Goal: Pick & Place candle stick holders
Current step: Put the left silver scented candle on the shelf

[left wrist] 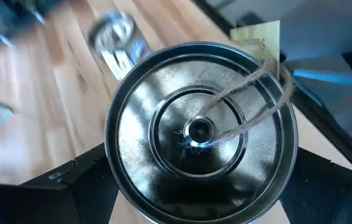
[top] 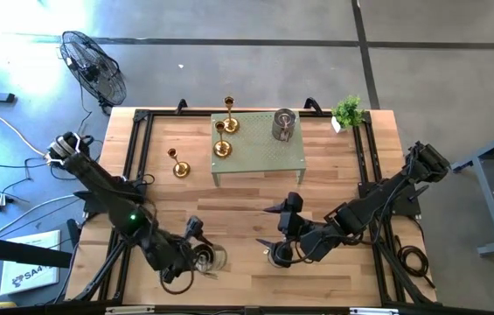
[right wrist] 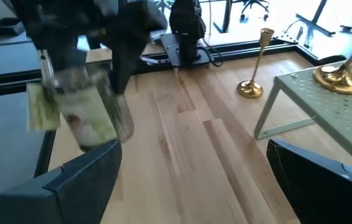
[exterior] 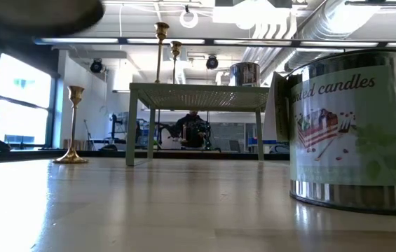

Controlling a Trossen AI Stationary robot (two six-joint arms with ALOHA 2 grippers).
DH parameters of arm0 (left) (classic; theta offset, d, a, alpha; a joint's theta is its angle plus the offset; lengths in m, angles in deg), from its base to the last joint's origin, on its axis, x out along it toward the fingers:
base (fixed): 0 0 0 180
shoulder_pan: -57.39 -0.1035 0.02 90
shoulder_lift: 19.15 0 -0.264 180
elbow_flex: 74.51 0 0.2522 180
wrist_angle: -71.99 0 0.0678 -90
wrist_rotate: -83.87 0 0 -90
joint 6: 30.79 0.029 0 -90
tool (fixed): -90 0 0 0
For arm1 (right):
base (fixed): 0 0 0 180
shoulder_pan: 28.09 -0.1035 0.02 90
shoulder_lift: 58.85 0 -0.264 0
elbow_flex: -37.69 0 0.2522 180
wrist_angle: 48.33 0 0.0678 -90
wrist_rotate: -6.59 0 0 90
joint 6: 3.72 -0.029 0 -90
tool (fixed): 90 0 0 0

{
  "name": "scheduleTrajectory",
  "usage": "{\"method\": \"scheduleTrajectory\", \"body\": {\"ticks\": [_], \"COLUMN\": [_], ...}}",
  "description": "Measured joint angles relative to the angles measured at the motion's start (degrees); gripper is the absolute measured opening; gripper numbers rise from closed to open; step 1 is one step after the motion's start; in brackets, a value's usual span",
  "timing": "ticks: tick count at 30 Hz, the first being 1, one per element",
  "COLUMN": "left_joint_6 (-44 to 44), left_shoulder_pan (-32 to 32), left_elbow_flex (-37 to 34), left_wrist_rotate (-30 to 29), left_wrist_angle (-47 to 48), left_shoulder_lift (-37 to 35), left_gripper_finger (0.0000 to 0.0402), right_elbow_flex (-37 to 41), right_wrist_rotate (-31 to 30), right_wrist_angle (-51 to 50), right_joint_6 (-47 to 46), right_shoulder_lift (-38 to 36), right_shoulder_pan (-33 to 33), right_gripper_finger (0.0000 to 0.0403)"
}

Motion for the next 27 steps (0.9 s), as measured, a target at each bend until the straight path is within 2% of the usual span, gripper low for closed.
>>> {"method": "scheduleTrajectory", "body": {"ticks": [6,10,14,19,23,27], "left_joint_6": [7.3,11.0,12.3,13.4,14.7,15.8], "left_shoulder_pan": [0.0,-1.5,-5.2,-10.8,-14.0,-16.5], "left_elbow_flex": [4.9,6.3,6.9,7.0,7.0,7.0], "left_wrist_rotate": [-5.5,-7.7,-5.5,2.2,4.0,8.7], "left_wrist_angle": [2.5,2.8,1.6,-1.1,-2.5,-4.7], "left_shoulder_lift": [-3.7,-5.2,-5.9,-5.8,-5.8,-5.8], "left_gripper_finger": [0.0338,0.0338,0.0338,0.0338,0.0337,0.0337], "right_elbow_flex": [0.0,0.0,0.0,0.0,0.0,0.0], "right_wrist_rotate": [6.8,7.5,6.0,4.6,3.1,-0.2], "right_wrist_angle": [1.4,5.1,8.4,11.2,11.6,11.6], "right_joint_6": [3.1,7.2,11.9,17.7,18.1,18.0], "right_shoulder_lift": [0.0,0.9,2.0,3.1,3.8,4.2], "right_shoulder_pan": [0.0,-0.1,0.3,1.3,1.5,1.5], "right_gripper_finger": [0.0394,0.0394,0.0394,0.0394,0.0394,0.0394]}}
